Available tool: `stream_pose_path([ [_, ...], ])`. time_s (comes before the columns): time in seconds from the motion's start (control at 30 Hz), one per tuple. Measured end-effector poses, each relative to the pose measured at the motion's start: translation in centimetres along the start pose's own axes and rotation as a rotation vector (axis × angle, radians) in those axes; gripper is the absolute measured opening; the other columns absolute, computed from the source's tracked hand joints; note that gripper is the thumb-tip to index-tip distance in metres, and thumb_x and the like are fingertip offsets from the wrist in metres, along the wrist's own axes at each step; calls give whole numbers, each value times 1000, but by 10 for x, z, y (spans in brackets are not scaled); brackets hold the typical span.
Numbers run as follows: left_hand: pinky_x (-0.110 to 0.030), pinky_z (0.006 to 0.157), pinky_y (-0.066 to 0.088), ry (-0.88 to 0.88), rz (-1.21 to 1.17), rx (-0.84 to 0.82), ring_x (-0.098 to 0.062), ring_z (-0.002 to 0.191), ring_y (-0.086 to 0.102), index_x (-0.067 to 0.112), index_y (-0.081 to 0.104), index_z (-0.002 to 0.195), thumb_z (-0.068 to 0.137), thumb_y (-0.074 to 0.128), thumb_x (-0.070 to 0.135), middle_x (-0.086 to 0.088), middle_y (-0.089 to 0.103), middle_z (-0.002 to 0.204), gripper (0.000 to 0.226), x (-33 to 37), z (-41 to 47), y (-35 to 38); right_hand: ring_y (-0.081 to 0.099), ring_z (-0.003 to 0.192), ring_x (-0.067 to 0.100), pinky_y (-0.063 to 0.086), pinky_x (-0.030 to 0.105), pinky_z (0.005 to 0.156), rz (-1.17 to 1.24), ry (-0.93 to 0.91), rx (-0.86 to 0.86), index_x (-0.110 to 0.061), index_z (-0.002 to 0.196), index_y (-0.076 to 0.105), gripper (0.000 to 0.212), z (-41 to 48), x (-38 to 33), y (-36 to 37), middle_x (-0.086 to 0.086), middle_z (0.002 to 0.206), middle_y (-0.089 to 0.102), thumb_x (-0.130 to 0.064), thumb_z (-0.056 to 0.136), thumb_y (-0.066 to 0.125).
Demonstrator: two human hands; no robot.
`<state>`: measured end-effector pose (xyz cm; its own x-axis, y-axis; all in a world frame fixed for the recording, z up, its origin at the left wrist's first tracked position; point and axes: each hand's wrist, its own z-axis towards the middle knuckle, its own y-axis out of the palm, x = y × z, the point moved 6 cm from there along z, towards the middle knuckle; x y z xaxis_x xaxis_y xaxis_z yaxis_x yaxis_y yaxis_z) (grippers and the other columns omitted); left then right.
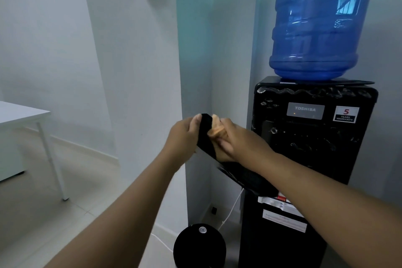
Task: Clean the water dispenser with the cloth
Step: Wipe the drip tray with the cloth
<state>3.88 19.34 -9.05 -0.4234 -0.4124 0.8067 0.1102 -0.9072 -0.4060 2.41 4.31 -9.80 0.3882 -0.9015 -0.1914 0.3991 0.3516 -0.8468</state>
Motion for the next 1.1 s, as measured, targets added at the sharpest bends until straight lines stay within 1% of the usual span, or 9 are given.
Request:
stream_pose_path([
  [0.1,-32,59,41,81,71,-49,-16,61,47,10,55,73,106,36,35,2,51,62,46,18,-5,14,61,85,36,38,37,61,85,8,97,-12,117,43,34,6,-8,-13,10,102,63,-40,98,48],
  [0.2,-41,68,54,51,48,5,-27,67,56,4,63,85,105,37,39,-6,58,67,49,14,9,-11,61,84,36,34,36,59,12,5,4,-12,109,41,33,-11,11,-12,11,100,63,-41,97,51],
  [0.3,-55,75,58,15,12,84,-41,81,64,1,64,92,104,33,46,-24,66,85,56,6,16,-29,63,85,28,42,36,62,-38,37,-65,-18,106,43,28,-25,32,-14,-1,98,60,-43,96,53],
  [0.37,-53,73,58,44,10,85,-38,81,64,3,65,92,105,32,43,-21,66,85,53,12,8,-19,62,84,25,44,36,63,-1,22,-23,-19,104,45,26,-21,28,-21,-7,94,55,-43,96,53],
  [0.5,-37,66,49,113,90,-20,-18,63,52,15,61,79,107,32,37,1,56,66,46,31,-6,12,59,81,30,39,36,60,34,-25,77,-15,107,45,28,-9,7,-27,5,97,59,-39,97,52],
  [0.67,-53,78,58,4,32,70,-36,82,67,6,68,93,104,34,46,-17,70,86,53,18,18,-24,64,85,29,51,40,69,-78,58,-52,-19,108,44,33,-24,40,-28,6,101,66,-49,95,52],
  [0.77,-52,78,59,-40,-14,118,-35,86,68,9,69,97,104,33,47,-16,71,92,53,12,19,-27,61,82,23,49,38,69,-75,73,-75,-20,103,46,29,-23,44,-34,2,101,63,-47,96,52],
  [0.93,-53,78,56,63,43,-5,-34,78,63,7,66,85,106,33,38,-13,66,78,49,30,-5,15,59,87,36,34,37,61,-61,-4,45,-16,98,38,27,-3,2,-34,11,101,61,-41,97,50],
  [1.1,-47,72,61,13,5,80,-33,84,68,12,67,90,106,33,42,-12,69,86,47,22,11,-23,64,92,32,48,41,71,-94,23,-18,-13,111,48,36,-27,33,-40,5,112,62,-46,96,52],
])
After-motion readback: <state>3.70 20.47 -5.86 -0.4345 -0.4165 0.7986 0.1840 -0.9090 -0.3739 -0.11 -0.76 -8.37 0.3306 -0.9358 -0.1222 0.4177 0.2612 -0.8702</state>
